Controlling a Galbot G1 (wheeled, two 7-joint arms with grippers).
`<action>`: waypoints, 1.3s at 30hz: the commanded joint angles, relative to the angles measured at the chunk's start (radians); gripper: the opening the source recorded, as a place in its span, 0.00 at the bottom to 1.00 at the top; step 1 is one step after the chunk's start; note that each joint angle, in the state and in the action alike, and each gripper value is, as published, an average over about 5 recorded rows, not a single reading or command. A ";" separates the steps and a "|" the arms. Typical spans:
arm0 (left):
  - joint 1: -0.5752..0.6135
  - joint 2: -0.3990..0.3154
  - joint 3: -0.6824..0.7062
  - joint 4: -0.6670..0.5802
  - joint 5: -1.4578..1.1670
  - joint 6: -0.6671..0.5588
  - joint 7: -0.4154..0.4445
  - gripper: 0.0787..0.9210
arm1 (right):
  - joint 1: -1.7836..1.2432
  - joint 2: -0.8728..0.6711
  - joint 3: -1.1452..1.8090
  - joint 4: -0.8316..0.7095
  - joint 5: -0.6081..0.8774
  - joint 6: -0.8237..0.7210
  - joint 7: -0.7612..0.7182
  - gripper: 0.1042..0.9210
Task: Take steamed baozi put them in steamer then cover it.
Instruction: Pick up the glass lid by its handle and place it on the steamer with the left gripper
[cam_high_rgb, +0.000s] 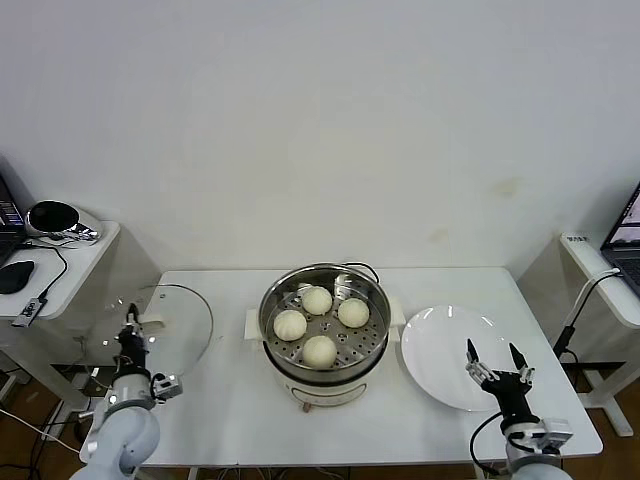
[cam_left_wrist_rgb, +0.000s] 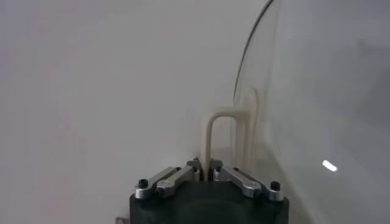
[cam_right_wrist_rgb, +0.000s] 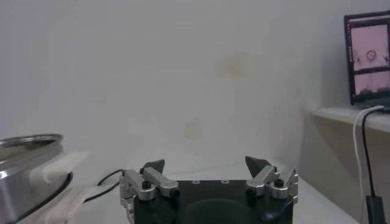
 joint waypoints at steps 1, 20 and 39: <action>0.031 -0.008 -0.016 -0.370 0.173 0.263 0.295 0.08 | 0.000 0.023 -0.021 0.014 -0.066 -0.011 0.015 0.88; -0.087 -0.178 0.235 -0.434 0.294 0.300 0.477 0.08 | 0.006 0.064 0.030 -0.002 -0.225 -0.064 0.050 0.88; -0.317 -0.409 0.561 -0.226 0.388 0.319 0.496 0.08 | 0.004 0.058 0.089 -0.014 -0.218 -0.062 0.045 0.88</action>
